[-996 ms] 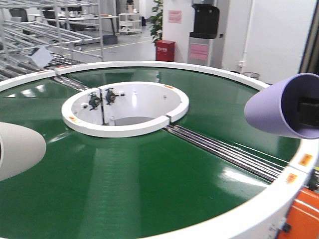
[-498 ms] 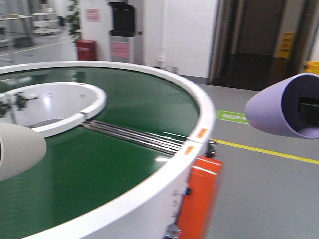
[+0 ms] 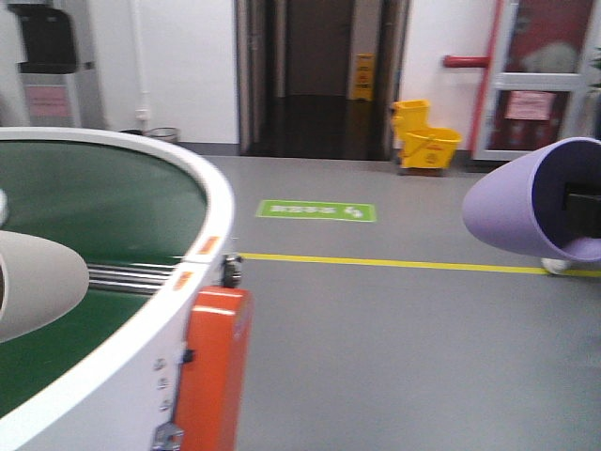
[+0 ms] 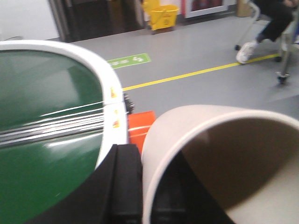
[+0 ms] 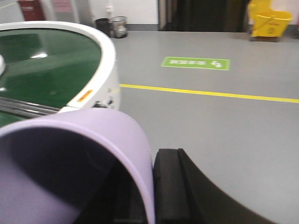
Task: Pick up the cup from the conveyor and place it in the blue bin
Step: 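Hold both cups raised while the base drives to the blue bins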
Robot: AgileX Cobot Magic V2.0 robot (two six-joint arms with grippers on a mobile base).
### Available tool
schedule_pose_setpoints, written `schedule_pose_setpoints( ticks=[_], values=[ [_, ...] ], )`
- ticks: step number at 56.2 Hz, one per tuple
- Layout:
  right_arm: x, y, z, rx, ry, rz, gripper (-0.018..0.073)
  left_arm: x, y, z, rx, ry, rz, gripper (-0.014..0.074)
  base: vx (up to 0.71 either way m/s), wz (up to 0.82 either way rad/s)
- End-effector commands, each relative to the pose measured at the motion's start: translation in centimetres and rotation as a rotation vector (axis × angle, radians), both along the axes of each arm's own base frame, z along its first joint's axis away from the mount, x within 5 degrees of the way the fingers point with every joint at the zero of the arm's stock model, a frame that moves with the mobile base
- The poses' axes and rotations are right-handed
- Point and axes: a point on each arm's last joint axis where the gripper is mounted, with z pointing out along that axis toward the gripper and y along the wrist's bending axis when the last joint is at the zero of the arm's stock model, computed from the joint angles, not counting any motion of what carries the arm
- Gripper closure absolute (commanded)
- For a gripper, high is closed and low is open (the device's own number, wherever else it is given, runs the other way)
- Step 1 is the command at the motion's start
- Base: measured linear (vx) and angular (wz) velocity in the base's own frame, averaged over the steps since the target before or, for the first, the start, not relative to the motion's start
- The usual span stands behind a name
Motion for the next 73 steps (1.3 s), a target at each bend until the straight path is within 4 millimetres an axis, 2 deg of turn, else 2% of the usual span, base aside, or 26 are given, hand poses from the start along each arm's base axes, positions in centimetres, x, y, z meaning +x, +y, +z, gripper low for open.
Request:
schedule_pose_setpoints(
  ticks=[1,73],
  values=[
    [-0.54,-0.18,2.04,0.022,-0.138,-0.002,0.0568,-0.40,0.05,1.70,-0.047,-0.104,0.016,0.0534,0.02,-0.59],
    [-0.54,-0.18,2.05,0.023,-0.139,-0.002,0.0568,-0.40,0.05,1.70,-0.046,-0.104,0.016,0.0534,0.16,-0.54]
  ],
)
